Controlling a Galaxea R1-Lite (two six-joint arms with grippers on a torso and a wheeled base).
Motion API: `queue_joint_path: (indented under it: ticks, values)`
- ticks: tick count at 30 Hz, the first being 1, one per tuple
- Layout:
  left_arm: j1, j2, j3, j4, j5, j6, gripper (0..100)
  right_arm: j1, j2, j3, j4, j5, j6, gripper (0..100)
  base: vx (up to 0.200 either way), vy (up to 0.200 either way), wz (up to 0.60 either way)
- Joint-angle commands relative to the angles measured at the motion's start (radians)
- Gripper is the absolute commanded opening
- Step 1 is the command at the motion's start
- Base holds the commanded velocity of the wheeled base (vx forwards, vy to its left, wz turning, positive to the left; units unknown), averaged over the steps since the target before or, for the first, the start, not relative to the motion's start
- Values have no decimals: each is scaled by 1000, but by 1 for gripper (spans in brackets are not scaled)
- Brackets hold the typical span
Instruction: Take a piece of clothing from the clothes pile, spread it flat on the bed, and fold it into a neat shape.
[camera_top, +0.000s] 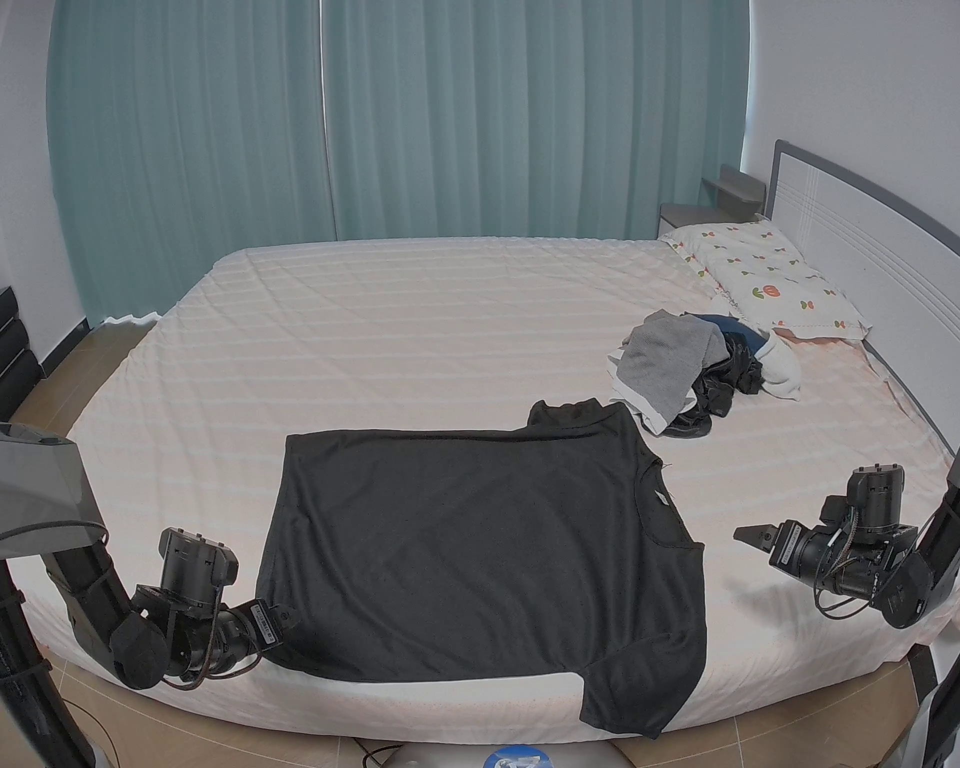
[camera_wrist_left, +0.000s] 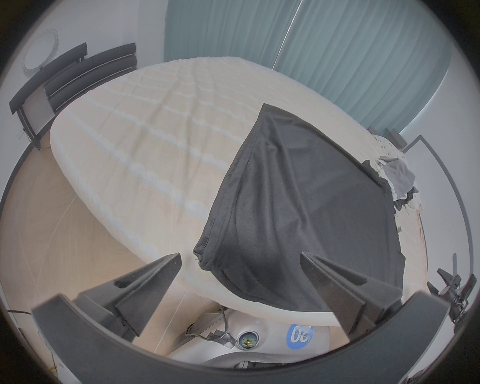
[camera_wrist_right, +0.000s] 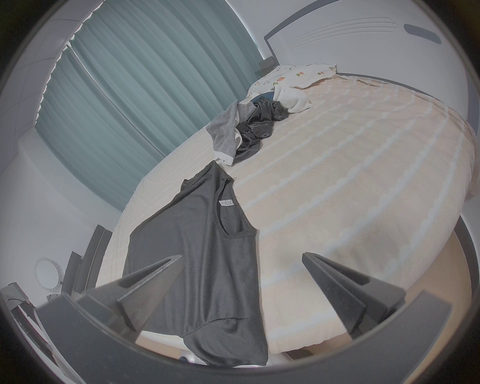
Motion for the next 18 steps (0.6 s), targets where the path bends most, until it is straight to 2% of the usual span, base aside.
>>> queue_joint_path:
  ticks: [1,8,9,18]
  values:
    - [-1,59,6,-7,2,-2,100,9,4,2,-1,-1,1,100,0,0,0]
    - [-1,132,-22,-10,2,-4,100,20,4,3,2,-3,1,100,0,0,0]
    - [-1,136,-25,-10,2,-2,0,22,4,3,2,-3,1,100,0,0,0]
    - [28,195,-45,-7,27,1,0,22,24,6,11,-1,1,100,0,0,0]
